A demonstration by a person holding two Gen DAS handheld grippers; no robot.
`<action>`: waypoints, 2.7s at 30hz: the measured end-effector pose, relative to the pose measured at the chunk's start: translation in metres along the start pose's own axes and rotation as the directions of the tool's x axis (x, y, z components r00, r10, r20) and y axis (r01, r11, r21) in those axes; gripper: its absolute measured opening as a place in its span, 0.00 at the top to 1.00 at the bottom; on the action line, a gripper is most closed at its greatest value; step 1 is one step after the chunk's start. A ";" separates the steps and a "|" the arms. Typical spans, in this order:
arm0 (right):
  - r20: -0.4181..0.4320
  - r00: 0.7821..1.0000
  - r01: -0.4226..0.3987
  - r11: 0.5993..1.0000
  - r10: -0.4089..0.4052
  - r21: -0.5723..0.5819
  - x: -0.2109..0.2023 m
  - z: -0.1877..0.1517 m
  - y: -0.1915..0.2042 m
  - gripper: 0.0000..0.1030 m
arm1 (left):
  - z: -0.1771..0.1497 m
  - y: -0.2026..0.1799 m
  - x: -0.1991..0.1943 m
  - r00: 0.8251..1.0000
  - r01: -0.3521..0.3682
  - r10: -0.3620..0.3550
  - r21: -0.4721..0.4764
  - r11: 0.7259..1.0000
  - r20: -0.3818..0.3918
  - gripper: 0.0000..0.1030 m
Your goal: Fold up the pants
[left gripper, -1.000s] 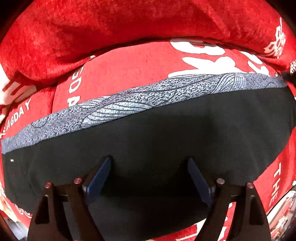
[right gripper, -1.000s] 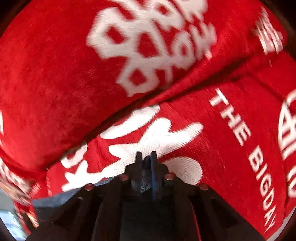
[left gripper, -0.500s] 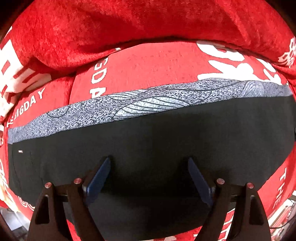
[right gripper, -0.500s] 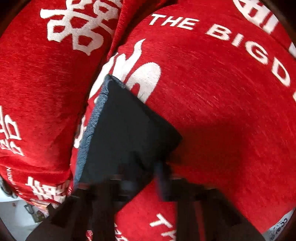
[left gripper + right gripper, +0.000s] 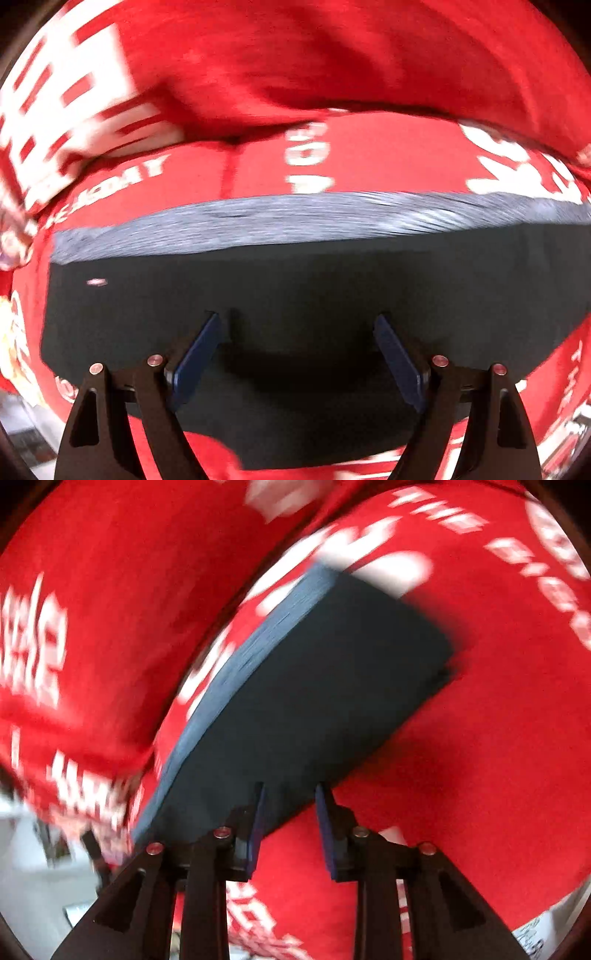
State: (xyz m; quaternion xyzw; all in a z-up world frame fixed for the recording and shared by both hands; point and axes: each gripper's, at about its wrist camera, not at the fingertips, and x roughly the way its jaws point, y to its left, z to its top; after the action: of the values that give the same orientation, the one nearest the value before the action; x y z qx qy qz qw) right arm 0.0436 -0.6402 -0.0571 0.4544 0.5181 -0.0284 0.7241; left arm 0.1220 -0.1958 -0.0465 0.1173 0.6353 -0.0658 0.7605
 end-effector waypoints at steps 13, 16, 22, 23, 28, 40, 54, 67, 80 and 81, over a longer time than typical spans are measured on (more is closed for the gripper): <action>0.102 0.977 0.213 0.872 -0.187 -0.440 0.190 -0.009 0.206 0.71 | -0.024 0.117 0.044 0.996 -0.090 0.090 -0.028 0.996 0.022 0.16; 0.139 0.961 0.274 0.889 -0.239 -0.366 0.191 0.012 0.219 0.70 | -0.033 0.106 0.040 0.993 -0.115 0.114 0.063 0.991 0.027 0.13; -0.125 0.991 -0.086 0.941 0.047 -0.328 0.158 -0.050 0.223 0.65 | -0.030 0.146 0.007 0.991 -0.086 0.084 0.010 0.996 0.107 0.13; -0.174 0.982 -0.122 0.941 0.069 -0.316 0.157 -0.067 0.220 0.63 | -0.029 0.162 0.009 0.989 -0.104 0.106 -0.019 0.994 0.099 0.14; -0.386 0.912 -0.213 0.964 0.138 -0.157 0.184 -0.165 0.180 0.61 | -0.038 0.216 0.036 0.990 -0.116 0.124 -0.106 0.988 0.065 0.00; -0.332 0.906 -0.283 0.959 0.262 -0.015 0.201 -0.192 0.171 0.59 | -0.042 0.230 0.043 0.994 -0.036 0.045 -0.092 0.995 0.101 0.00; -0.302 0.936 -0.199 0.979 0.179 -0.039 0.220 -0.186 0.186 0.91 | -0.046 0.230 0.041 0.992 -0.020 0.032 -0.101 0.995 0.123 0.00; -0.235 0.972 -0.047 0.995 0.026 -0.084 0.163 -0.197 0.152 0.88 | -0.047 0.213 0.015 0.994 -0.042 0.049 -0.077 0.996 0.094 0.00; -0.021 0.997 -0.072 0.990 0.075 0.123 0.134 -0.115 0.103 0.92 | -0.051 0.057 0.022 0.987 0.155 -0.157 0.094 0.983 0.015 0.00; -0.013 0.996 -0.084 0.988 0.086 0.133 0.135 -0.117 0.100 0.92 | -0.057 0.049 0.029 0.991 0.134 -0.133 0.123 0.983 -0.014 0.00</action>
State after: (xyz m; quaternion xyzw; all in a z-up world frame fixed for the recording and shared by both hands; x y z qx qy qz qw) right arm 0.0722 -0.4438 -0.1049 0.5231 0.5018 -0.0276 0.6883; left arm 0.0850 -0.1322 -0.0797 0.1218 0.6387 -0.1556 0.7436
